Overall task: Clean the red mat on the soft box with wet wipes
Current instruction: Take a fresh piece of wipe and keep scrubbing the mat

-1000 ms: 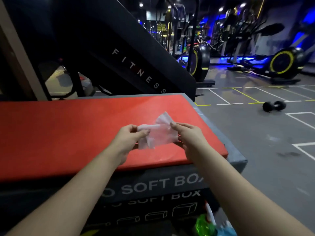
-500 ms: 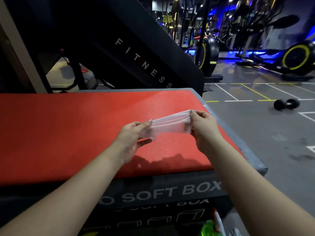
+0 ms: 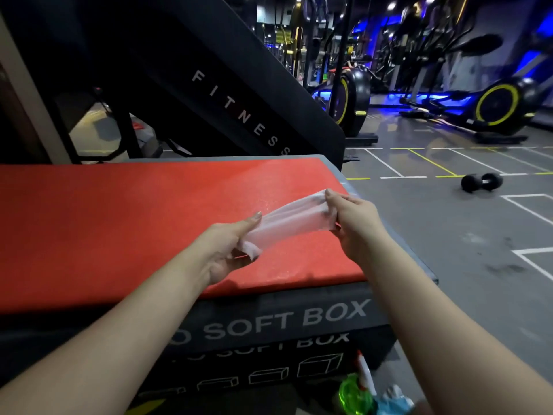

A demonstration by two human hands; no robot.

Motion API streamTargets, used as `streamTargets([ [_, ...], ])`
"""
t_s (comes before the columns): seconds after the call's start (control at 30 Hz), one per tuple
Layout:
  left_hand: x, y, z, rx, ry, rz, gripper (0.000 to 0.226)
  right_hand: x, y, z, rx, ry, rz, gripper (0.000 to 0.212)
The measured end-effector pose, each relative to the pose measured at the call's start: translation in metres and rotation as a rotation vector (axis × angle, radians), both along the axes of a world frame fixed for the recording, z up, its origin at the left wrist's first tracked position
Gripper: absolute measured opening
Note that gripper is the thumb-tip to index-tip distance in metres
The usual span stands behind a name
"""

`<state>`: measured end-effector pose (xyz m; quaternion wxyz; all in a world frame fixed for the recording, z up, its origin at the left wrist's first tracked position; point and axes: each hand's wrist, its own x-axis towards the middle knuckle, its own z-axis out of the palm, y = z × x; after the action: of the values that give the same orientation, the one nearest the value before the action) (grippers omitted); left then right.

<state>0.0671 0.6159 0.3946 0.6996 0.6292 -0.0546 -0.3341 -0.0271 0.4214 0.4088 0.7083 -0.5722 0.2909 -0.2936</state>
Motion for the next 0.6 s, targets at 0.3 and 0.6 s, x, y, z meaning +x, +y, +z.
streamTargets([
  [0.3,-0.002,0.000,-0.001,-0.121,-0.229,0.227,0.028,-0.016,0.006,-0.004,0.106,-0.009,0.118,0.009],
  [0.6,-0.001,-0.022,-0.021,-0.090,-0.016,0.147,0.025,0.000,-0.009,-0.021,-0.716,0.312,-0.223,0.009],
])
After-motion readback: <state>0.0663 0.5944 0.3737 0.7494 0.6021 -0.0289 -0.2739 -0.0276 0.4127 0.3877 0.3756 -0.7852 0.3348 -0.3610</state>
